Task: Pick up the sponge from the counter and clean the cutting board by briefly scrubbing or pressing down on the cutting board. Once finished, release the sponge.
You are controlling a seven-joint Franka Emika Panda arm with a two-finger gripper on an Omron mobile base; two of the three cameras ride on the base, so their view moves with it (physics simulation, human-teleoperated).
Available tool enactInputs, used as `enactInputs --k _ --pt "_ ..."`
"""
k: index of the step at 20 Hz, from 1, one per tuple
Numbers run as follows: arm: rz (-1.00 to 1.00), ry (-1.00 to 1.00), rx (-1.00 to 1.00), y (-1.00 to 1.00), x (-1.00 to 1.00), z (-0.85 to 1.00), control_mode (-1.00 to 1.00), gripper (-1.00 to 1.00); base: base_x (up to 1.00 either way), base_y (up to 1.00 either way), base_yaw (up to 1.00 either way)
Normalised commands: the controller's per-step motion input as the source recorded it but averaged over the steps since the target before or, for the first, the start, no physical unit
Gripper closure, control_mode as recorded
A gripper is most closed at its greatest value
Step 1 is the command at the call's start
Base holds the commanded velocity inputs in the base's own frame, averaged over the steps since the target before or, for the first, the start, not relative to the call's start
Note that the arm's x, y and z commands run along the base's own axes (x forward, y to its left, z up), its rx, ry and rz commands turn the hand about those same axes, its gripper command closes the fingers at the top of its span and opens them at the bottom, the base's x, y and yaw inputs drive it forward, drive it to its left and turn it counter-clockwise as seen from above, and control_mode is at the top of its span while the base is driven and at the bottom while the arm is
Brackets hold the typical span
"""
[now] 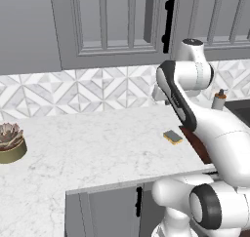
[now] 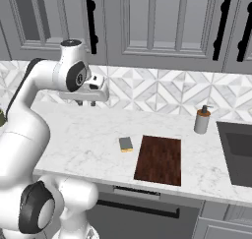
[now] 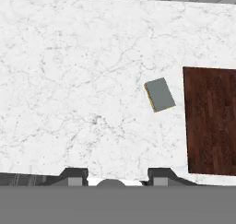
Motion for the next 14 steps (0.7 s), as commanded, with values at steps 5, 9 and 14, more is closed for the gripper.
enactInputs --k 5,9,14 --pt "0.05 0.07 -0.03 -0.45 0.08 -0.42 -1.0 -1.0 0.0 0.0 0.0" --pt "0.19 0.09 -0.08 -1.0 0.0 -0.87 -1.0 -1.0 0.0 0.0 0.0" --pt "0.11 0.01 -0.07 -0.38 0.04 -0.54 -1.0 -1.0 0.0 0.0 0.0"
